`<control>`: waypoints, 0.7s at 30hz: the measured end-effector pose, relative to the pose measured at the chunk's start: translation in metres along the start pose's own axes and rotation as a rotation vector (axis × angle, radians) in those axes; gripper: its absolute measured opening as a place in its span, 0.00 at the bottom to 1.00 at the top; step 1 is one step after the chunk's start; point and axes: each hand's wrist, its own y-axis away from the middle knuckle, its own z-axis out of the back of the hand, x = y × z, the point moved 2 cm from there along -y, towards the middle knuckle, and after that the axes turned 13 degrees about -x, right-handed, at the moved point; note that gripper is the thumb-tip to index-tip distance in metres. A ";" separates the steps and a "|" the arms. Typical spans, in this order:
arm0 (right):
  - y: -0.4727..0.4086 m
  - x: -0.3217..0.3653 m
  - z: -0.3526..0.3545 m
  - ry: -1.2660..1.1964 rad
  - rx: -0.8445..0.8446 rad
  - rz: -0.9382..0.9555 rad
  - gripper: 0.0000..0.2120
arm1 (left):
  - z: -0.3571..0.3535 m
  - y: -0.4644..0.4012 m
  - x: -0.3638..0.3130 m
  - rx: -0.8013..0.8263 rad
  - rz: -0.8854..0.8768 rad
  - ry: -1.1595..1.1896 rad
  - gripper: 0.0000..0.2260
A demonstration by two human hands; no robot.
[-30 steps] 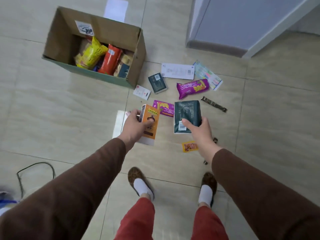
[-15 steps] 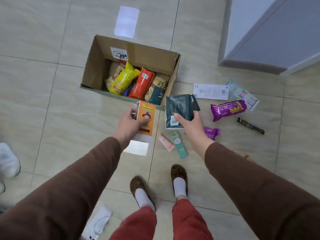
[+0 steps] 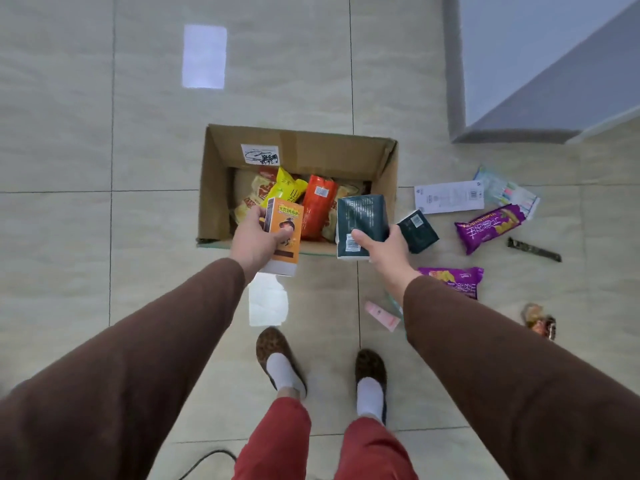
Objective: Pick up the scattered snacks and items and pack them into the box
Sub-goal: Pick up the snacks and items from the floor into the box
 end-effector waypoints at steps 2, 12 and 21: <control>-0.008 0.008 -0.015 0.015 -0.028 0.003 0.27 | 0.003 -0.022 -0.007 0.022 -0.037 -0.075 0.13; -0.056 0.020 -0.057 -0.021 -0.080 -0.071 0.35 | -0.036 -0.096 -0.021 0.101 -0.137 -0.336 0.15; -0.045 0.010 -0.040 0.203 -0.199 0.020 0.28 | -0.053 -0.112 -0.036 0.177 -0.408 -0.708 0.28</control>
